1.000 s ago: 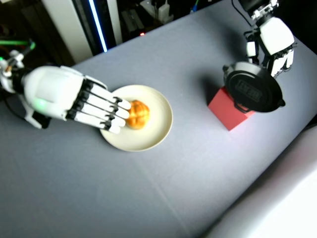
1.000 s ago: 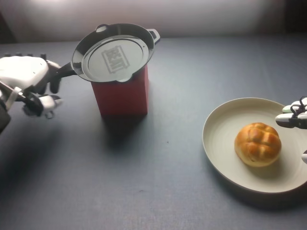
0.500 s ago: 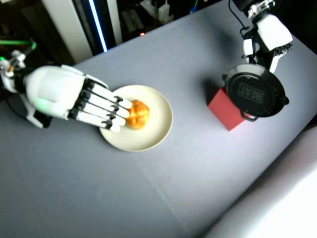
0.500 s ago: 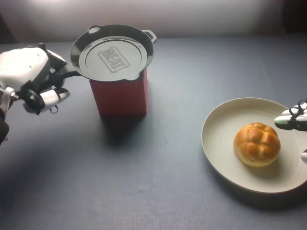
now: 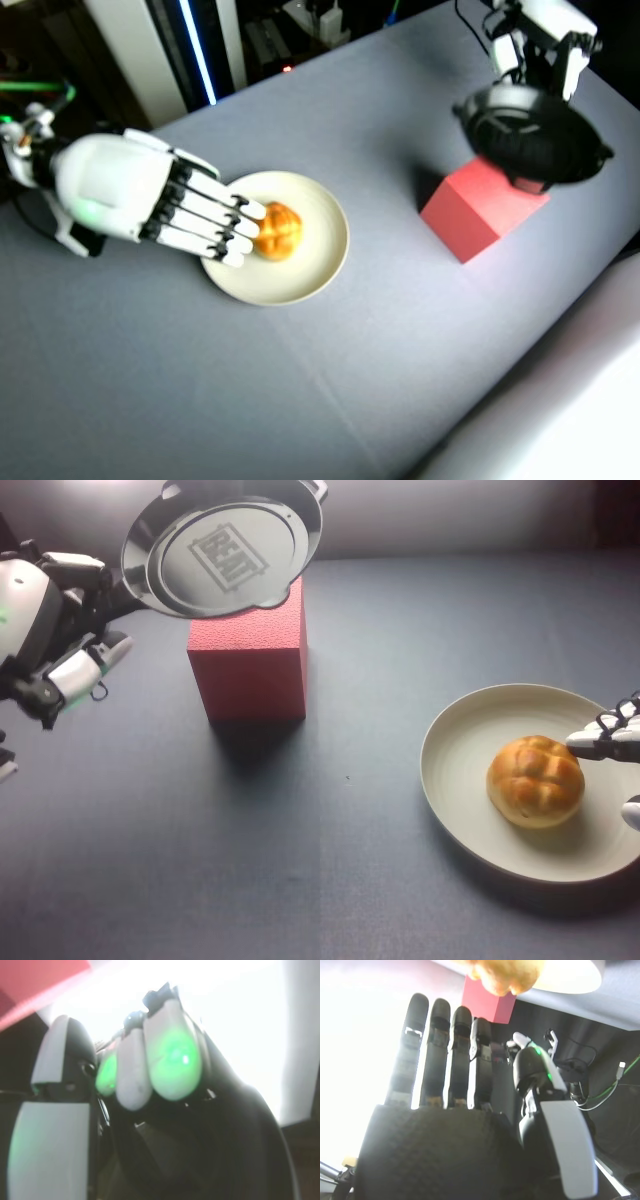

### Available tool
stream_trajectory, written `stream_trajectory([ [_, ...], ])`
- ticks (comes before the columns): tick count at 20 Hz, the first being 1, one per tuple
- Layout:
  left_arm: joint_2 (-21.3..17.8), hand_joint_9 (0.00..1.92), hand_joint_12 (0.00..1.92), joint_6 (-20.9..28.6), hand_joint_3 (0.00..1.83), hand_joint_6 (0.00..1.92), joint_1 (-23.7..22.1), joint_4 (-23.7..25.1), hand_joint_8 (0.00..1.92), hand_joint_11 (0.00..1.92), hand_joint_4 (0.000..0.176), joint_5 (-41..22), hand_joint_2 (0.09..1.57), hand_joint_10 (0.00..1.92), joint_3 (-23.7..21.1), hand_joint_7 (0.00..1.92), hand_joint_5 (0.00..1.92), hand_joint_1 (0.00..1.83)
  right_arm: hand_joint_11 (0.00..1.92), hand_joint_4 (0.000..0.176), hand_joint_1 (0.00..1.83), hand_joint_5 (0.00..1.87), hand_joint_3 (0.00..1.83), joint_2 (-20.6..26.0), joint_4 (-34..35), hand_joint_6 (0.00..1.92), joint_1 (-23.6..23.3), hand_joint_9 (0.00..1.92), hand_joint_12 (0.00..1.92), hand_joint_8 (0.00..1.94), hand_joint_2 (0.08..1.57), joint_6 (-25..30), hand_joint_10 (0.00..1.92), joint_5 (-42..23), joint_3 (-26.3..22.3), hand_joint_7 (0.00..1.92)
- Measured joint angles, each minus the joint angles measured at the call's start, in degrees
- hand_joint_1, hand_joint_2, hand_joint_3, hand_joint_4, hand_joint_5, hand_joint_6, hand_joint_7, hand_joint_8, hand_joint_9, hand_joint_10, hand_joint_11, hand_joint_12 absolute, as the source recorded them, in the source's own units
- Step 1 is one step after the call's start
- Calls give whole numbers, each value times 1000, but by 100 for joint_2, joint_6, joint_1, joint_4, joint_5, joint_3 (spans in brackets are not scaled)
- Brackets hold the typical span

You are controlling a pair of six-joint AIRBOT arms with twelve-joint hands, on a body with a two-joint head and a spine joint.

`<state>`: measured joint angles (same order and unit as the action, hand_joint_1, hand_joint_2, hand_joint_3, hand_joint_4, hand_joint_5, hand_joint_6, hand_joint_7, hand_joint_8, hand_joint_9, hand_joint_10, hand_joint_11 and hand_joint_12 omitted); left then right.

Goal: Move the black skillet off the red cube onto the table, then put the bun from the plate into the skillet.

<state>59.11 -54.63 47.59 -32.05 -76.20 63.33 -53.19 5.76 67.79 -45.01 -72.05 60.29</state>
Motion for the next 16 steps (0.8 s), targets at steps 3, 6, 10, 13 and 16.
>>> stream_trajectory([
  [3, -201, 1608, 1921, 9, 0, 1921, 267, 332, 1921, 1637, 0, -72, 1251, 1921, -271, 1445, 1288, 1377, 329, 18, 392, 551, 0, -7, 0, 0, 0, 583, 646, 0, 1425, 2, 3, 7, 0, 597],
  [6, -472, 1624, 1921, 15, 0, 1921, 623, 968, 1921, 1632, 0, -33, 1266, 1921, -673, 1478, 1252, 1315, 313, 26, 394, 549, 0, -9, 4, 0, 0, 571, 647, 0, 1426, 4, 0, 20, 0, 582],
  [10, -831, 1632, 1921, 35, 0, 1921, 782, 1740, 1921, 1672, 0, 535, 1258, 1921, -925, 1464, 1225, 1303, 297, 17, 378, 560, 0, -13, 11, 3, 0, 567, 662, 2, 1423, 15, 2, 35, 9, 584],
  [13, -885, 1519, 1921, -33, 2, 1921, 793, 1937, 1921, 1560, 0, 1241, 1229, 1921, -973, 1301, 1037, 1194, 316, 9, 406, 570, 0, -13, 15, 3, 0, 580, 681, 3, 1416, 13, 5, 37, 11, 593],
  [16, -710, 1119, 1921, -155, 0, 1921, 793, 1882, 1921, 1247, 5, 1891, 1130, 1921, -828, 866, 799, 1171, 307, 20, 395, 563, 0, -13, 13, 0, 0, 583, 710, 1, 1410, 15, 2, 37, 13, 583],
])
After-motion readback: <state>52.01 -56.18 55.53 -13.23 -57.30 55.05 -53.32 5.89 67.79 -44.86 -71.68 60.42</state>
